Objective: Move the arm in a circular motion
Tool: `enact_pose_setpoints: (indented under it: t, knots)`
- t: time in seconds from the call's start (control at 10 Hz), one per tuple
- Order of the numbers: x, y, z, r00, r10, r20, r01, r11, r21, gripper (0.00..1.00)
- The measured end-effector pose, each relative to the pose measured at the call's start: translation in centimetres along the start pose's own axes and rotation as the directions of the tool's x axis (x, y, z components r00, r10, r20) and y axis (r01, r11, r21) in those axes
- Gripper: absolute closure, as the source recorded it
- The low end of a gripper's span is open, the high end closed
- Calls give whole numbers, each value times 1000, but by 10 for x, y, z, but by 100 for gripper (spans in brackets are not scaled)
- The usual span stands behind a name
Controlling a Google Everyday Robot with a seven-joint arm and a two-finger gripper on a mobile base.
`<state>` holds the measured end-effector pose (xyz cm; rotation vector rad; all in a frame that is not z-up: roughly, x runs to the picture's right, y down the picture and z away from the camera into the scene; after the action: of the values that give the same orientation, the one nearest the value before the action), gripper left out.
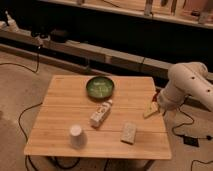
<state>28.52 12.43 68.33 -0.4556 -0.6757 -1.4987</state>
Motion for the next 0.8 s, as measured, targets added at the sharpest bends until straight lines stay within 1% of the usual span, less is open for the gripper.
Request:
enact_pose_setpoints:
  t: [0.1,0.2,0.3,0.5,0.7,0.8]
  knots:
    - [14,12,-1,999,30,-17,-30,1000,-9,20]
    - [44,22,-1,998,58,-40,-58,998,-16,20]
    - [67,23,3,997,65,-41,-65,998,-18,20]
    - [106,15,6,998,46,-47,-47,998,-28,20]
    - [144,2,-3,997,16,-70,-20,998,-61,20]
    - [161,-9,-7,997,-8,-78,2,997,-78,20]
